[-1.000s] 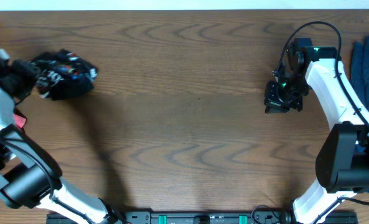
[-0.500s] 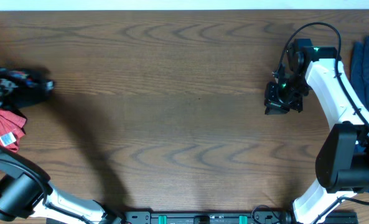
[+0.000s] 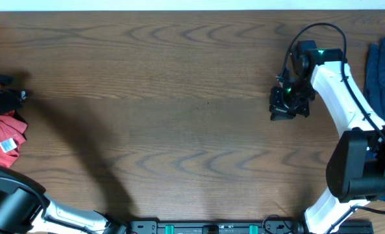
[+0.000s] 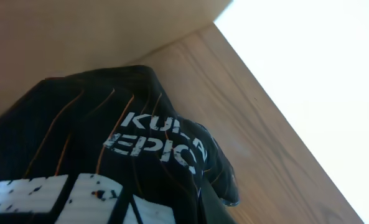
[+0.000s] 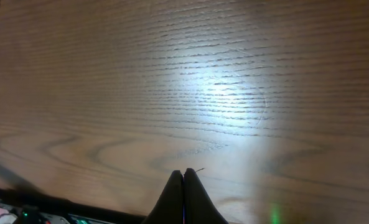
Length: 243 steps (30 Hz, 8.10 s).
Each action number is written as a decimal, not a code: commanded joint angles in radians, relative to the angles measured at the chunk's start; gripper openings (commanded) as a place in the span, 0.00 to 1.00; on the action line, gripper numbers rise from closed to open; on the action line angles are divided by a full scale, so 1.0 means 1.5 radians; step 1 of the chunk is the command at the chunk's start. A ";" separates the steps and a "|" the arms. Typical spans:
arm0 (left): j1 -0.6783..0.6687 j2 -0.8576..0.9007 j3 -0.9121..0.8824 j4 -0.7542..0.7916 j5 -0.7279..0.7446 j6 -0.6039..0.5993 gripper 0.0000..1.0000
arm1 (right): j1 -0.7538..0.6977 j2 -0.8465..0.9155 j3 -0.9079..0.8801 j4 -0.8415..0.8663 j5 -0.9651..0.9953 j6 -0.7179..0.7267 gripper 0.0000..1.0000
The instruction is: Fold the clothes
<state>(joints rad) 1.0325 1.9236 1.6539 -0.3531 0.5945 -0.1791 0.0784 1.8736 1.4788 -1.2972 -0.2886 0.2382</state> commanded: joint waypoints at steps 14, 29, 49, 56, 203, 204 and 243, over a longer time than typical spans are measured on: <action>0.067 -0.019 0.041 0.032 -0.006 -0.035 0.06 | 0.019 -0.001 -0.001 0.025 -0.025 0.027 0.01; 0.067 -0.017 0.129 -0.078 -0.004 -0.056 0.06 | 0.019 -0.001 -0.001 0.024 -0.025 0.030 0.01; 0.067 0.053 0.117 -0.169 -0.060 -0.051 0.06 | 0.067 -0.001 -0.001 0.004 -0.027 0.028 0.01; 0.068 0.096 0.111 -0.203 -0.061 -0.051 0.06 | 0.084 -0.001 -0.001 0.005 -0.028 0.031 0.01; -0.096 0.098 0.088 -0.284 -0.087 0.010 0.98 | 0.119 -0.001 -0.001 -0.030 -0.057 0.023 0.01; -0.101 0.098 0.088 -0.284 -0.088 0.006 0.98 | 0.119 -0.001 -0.001 -0.030 -0.057 0.023 0.01; -0.224 0.095 0.102 -0.263 -0.322 -0.028 1.00 | 0.119 -0.001 -0.001 -0.015 -0.057 0.015 0.01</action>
<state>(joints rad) 0.6922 2.0712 1.7901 -0.7467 0.2127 -0.2302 0.2417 1.8736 1.4788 -1.3224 -0.3672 0.2703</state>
